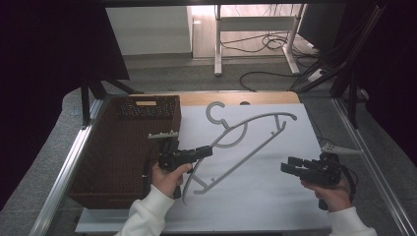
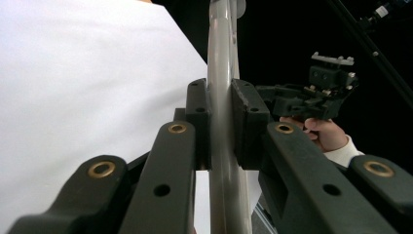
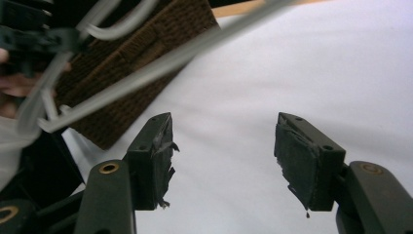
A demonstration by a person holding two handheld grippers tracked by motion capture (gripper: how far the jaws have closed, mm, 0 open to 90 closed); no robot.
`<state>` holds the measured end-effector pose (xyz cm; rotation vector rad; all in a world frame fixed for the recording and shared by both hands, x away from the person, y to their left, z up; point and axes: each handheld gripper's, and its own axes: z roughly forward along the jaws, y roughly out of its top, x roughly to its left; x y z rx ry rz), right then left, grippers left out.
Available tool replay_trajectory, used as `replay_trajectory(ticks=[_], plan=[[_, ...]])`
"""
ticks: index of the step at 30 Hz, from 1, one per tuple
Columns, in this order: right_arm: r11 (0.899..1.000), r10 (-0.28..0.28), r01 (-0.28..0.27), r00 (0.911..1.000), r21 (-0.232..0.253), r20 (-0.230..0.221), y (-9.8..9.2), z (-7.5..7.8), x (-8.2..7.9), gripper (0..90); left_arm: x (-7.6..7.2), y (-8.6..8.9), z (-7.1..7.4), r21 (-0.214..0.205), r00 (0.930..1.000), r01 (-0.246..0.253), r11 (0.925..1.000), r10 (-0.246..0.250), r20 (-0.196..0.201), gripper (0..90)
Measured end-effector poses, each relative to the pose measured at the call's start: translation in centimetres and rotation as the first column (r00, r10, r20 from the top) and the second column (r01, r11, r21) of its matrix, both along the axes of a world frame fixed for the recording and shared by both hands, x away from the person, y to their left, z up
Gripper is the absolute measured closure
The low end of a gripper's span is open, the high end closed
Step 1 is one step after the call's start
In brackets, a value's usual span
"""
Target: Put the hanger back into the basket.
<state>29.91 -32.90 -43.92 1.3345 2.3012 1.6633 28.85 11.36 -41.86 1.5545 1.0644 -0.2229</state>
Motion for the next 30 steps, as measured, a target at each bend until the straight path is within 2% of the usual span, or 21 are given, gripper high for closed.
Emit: replay_trajectory(ticks=[6,11,13,19,30], plan=[[1.0,-0.013,0.013,0.9998,0.0,-0.014,-0.1,-0.5,0.2,39.6,-0.3,1.6,1.0,0.01,0.9995,-0.023,0.9997,0.023,0.02,79.8],[1.0,-0.025,0.025,0.9993,0.005,-0.027,-0.3,-0.7,0.4,39.6,-0.8,4.0,2.2,0.017,0.9977,-0.056,0.9983,0.055,0.04,79.8],[1.0,-0.027,0.027,0.9993,0.006,-0.028,-0.3,-0.7,0.4,39.6,-0.9,4.4,2.4,0.018,0.9973,-0.06,0.998,0.059,0.044,79.8],[1.0,-0.022,0.022,0.9987,-0.009,-0.045,-0.2,-1.1,0.6,39.4,-1.1,6.9,3.5,0.029,0.9931,-0.099,0.9946,0.097,0.066,79.8],[1.0,-0.021,0.02,0.9978,-0.024,-0.062,-0.2,-1.5,0.8,38.9,-1.2,9.6,4.2,0.028,0.9862,-0.145,0.9891,0.142,0.085,79.8]])
